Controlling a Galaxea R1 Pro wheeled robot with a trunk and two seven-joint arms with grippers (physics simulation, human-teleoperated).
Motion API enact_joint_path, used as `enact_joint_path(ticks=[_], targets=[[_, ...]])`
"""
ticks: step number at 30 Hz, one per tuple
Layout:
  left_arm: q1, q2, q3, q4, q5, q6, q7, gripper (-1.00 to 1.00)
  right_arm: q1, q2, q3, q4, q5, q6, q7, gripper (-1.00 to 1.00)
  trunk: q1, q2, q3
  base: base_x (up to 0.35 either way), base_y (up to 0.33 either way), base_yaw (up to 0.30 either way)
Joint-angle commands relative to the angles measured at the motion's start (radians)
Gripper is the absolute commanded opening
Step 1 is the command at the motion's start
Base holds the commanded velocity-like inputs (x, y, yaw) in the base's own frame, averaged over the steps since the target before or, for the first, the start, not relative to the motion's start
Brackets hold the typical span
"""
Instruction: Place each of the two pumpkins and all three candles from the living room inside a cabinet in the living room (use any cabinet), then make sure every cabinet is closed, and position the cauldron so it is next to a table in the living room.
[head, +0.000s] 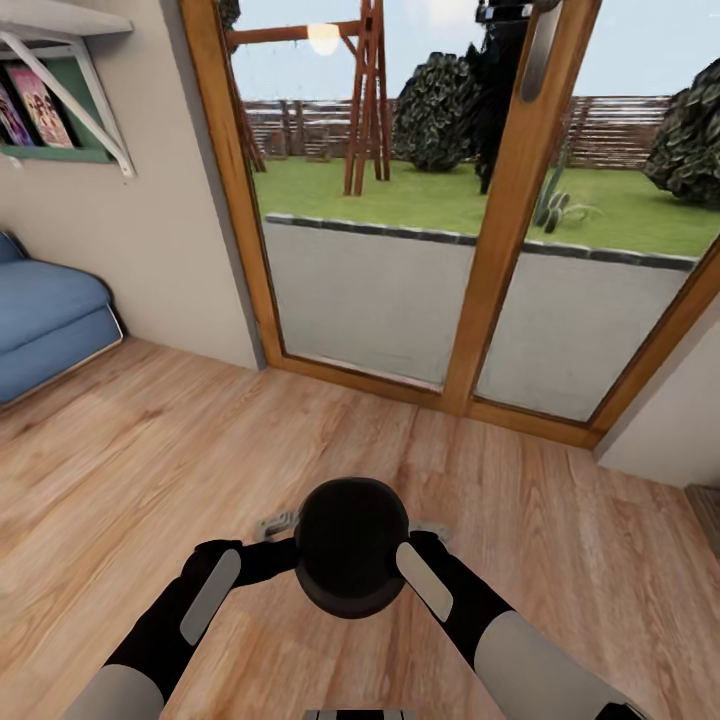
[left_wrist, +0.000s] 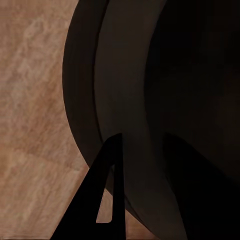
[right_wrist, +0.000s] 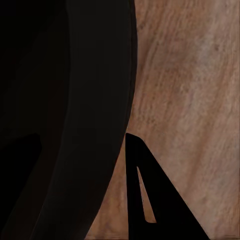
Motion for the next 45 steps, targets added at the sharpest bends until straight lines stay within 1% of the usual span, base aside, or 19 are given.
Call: enact_joint_path(ticks=[1, 7, 45], targets=[[0.0, 0.002, -0.004, 0.0, -0.017, 0.004, 0.008, -1.0, -0.001, -0.001, 0.009, -0.012, -0.019, -0.007, -0.008, -1.0, -0.001, 0.0, -0.001, -0.248, 0.0, 0.29], [0.0, 0.002, -0.004, 0.0, -0.016, 0.004, 0.008, -1.0, -0.001, -0.001, 0.009, -0.012, -0.019, -0.007, -0.008, -1.0, -0.001, 0.0, -0.001, -0.068, 0.0, 0.29], [0.0, 0.003, -0.002, 0.0, -0.016, 0.004, 0.007, -1.0, -0.001, -0.001, 0.018, -0.013, -0.019, -0.008, -0.008, -1.0, -0.001, 0.0, 0.002, -0.001, 0.0, 0.29]])
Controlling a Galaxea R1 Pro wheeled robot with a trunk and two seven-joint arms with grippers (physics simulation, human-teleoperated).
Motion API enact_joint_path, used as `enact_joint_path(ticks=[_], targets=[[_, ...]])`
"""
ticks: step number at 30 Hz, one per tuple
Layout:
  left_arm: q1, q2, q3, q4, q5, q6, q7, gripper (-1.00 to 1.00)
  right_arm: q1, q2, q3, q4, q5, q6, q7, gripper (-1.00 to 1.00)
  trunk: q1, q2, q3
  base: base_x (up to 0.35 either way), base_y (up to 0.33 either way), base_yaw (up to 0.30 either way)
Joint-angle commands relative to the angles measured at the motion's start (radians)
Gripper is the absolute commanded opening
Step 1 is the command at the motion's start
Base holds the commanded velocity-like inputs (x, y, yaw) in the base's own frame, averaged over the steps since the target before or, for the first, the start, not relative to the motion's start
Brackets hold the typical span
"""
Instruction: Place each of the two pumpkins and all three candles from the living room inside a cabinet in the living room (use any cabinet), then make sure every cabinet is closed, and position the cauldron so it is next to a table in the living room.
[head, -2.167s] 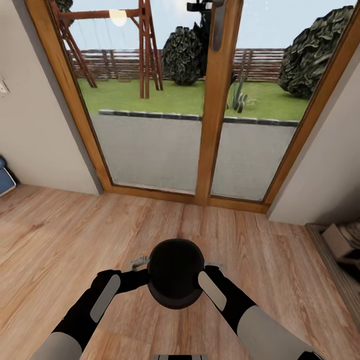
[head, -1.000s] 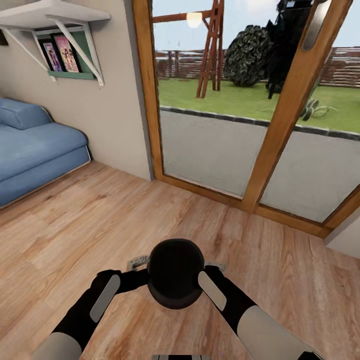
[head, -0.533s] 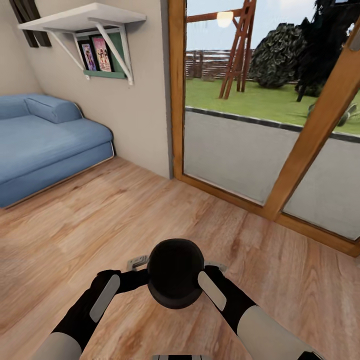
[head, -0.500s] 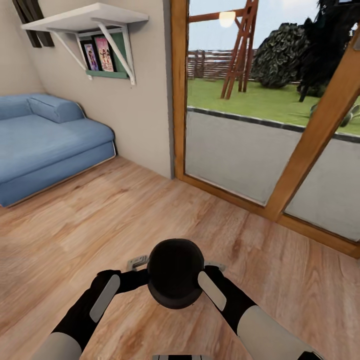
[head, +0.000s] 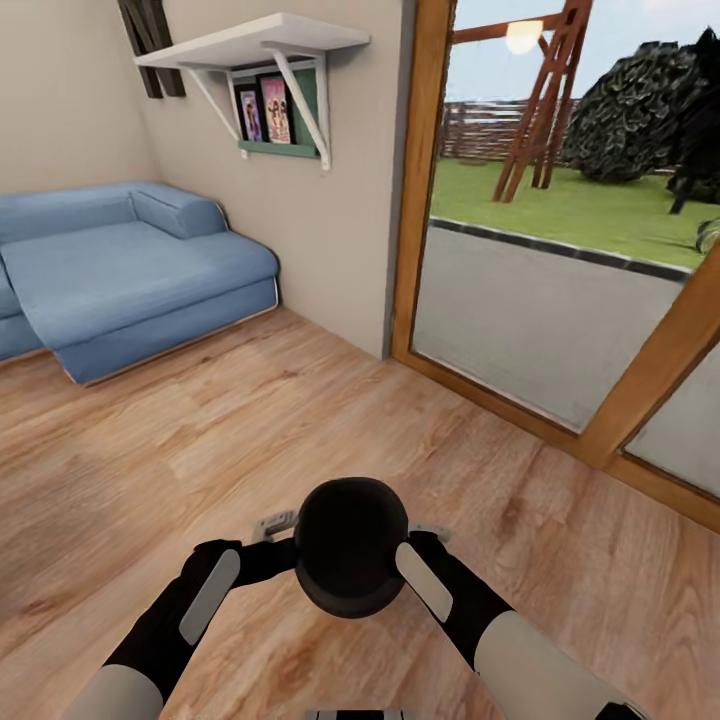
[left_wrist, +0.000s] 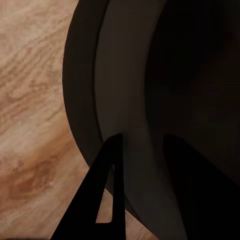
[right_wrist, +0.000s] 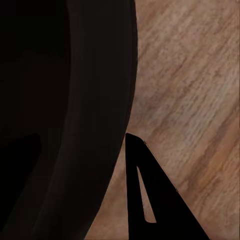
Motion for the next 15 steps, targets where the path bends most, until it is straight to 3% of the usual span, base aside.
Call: enact_joint_path(ticks=[1, 15], targets=[[-0.001, 0.002, -0.003, 0.001, -0.019, 0.005, 0.008, -1.0, -0.001, 0.0, 0.013, -0.012, -0.02, -0.008, -0.008, -1.0, 0.0, 0.0, 0.0, 0.0, 0.0, 0.29], [-0.001, 0.002, -0.004, 0.001, -0.019, 0.005, 0.008, -1.0, -0.001, 0.0, 0.013, -0.012, -0.02, -0.008, -0.009, -1.0, 0.0, 0.0, 0.008, 0.0, 0.0, 0.29]])
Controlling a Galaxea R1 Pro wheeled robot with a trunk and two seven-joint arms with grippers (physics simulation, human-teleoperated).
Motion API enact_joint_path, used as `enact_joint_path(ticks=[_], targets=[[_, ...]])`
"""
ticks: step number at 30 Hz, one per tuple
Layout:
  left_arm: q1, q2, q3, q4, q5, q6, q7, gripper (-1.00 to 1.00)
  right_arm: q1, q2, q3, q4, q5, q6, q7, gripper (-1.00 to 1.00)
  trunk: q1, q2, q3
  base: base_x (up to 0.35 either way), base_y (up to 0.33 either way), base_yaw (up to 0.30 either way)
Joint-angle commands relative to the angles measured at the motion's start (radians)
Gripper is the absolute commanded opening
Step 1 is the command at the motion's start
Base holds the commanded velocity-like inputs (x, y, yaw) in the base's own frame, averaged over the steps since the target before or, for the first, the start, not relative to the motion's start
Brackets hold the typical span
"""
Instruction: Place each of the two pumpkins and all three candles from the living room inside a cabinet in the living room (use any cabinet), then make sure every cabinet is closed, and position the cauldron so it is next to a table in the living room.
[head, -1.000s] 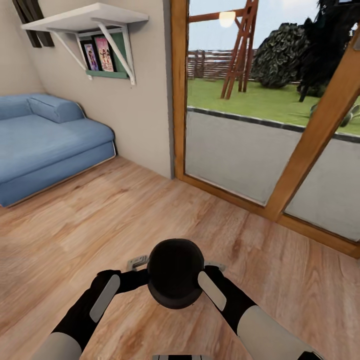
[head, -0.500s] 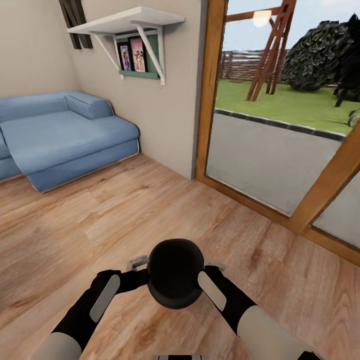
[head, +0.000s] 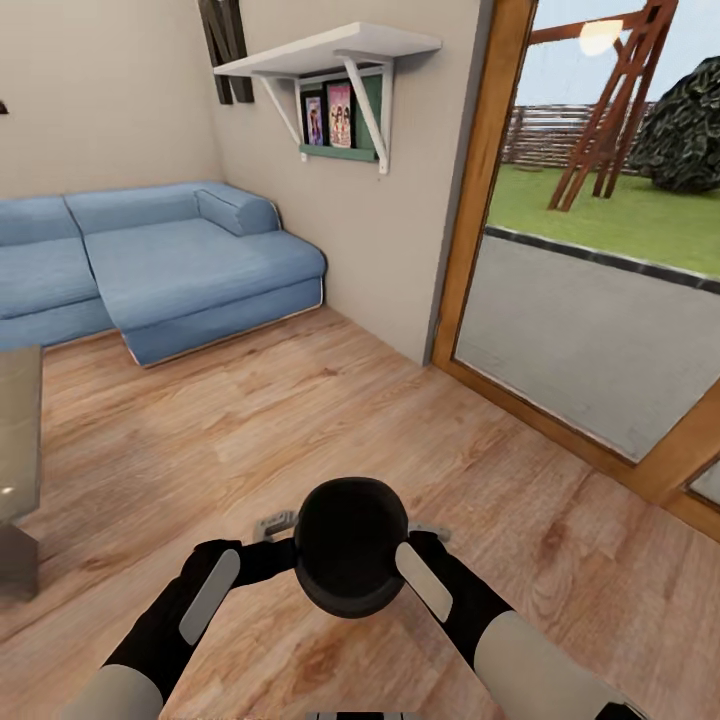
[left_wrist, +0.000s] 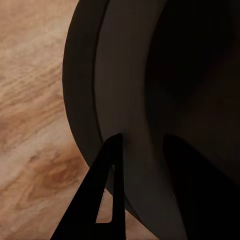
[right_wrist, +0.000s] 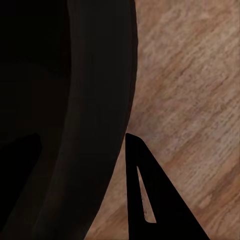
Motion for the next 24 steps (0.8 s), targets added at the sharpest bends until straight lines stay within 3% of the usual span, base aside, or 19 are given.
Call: enact_joint_path(ticks=[1, 24], targets=[[-0.001, 0.002, -0.003, 0.001, -0.019, 0.004, 0.008, -1.0, -0.001, 0.0, 0.013, -0.012, -0.022, -0.009, -0.008, -1.0, 0.0, 0.0, 0.0, 0.0, 0.0, 0.29], [-0.001, 0.003, -0.003, 0.001, -0.019, 0.004, 0.008, -1.0, -0.001, 0.0, 0.013, -0.012, -0.022, -0.009, -0.008, -1.0, 0.0, 0.0, 0.013, -0.02, 0.0, 0.29]])
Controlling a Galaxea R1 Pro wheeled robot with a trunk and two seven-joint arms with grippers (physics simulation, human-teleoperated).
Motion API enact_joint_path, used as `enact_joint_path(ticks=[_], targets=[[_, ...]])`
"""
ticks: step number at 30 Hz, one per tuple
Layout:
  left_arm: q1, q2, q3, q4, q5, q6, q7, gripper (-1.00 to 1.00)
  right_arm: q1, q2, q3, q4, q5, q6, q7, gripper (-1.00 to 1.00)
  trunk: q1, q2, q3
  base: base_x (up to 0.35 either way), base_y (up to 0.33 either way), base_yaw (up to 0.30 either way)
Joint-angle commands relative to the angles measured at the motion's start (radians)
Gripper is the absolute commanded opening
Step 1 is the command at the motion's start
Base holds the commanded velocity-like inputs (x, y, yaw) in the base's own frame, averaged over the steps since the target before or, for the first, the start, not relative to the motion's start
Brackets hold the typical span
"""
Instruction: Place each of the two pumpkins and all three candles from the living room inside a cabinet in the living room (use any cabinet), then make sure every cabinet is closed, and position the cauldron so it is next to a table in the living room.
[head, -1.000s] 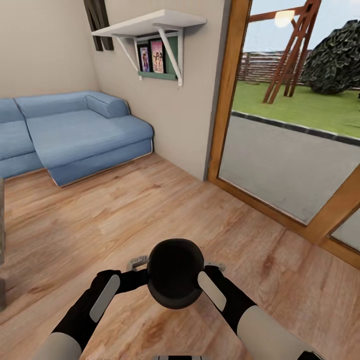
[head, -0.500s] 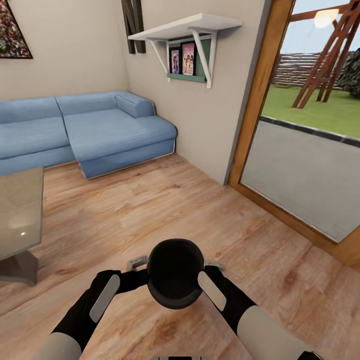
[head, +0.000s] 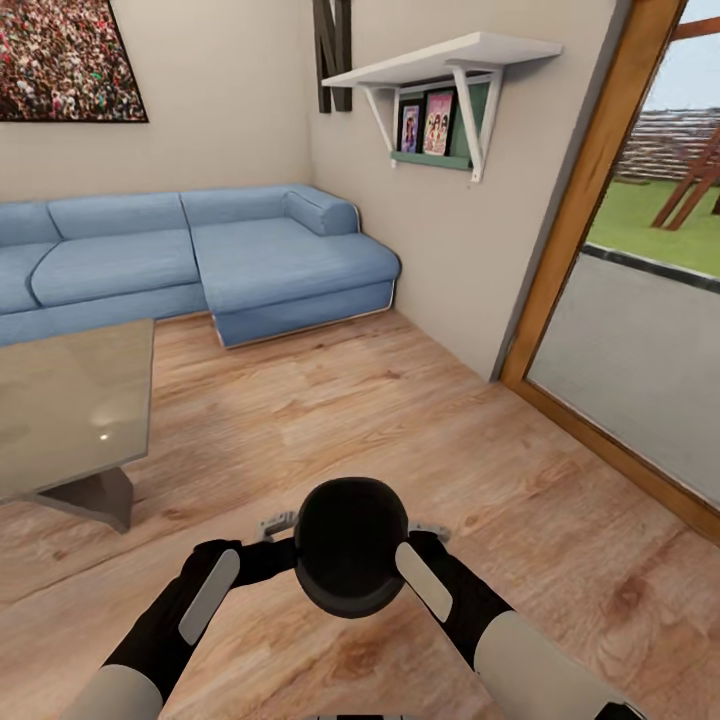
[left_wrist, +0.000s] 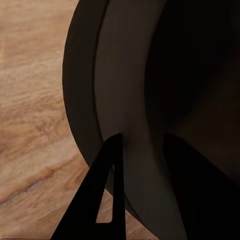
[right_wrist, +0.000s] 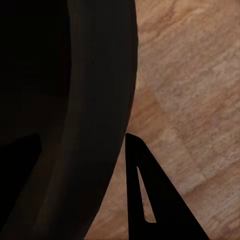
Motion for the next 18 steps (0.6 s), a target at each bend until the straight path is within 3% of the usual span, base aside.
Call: enact_joint_path(ticks=[1, 11, 18], targets=[[-0.001, 0.002, -0.003, 0.001, -0.022, 0.005, 0.007, -1.0, -0.001, -0.001, 0.014, -0.011, -0.024, -0.01, -0.008, -1.0, 0.0, 0.0, 0.0, -0.008, 0.0, 0.29], [-0.001, 0.001, -0.003, 0.001, -0.022, 0.005, 0.008, -1.0, -0.001, 0.0, 0.014, -0.011, -0.024, -0.01, -0.009, -1.0, 0.0, 0.0, 0.006, -0.102, 0.009, 0.29], [-0.001, 0.001, -0.003, 0.001, -0.022, 0.005, 0.008, -1.0, -0.001, 0.0, 0.014, -0.011, -0.024, -0.01, -0.008, -1.0, 0.0, 0.0, 0.01, -0.189, 0.116, 0.29]])
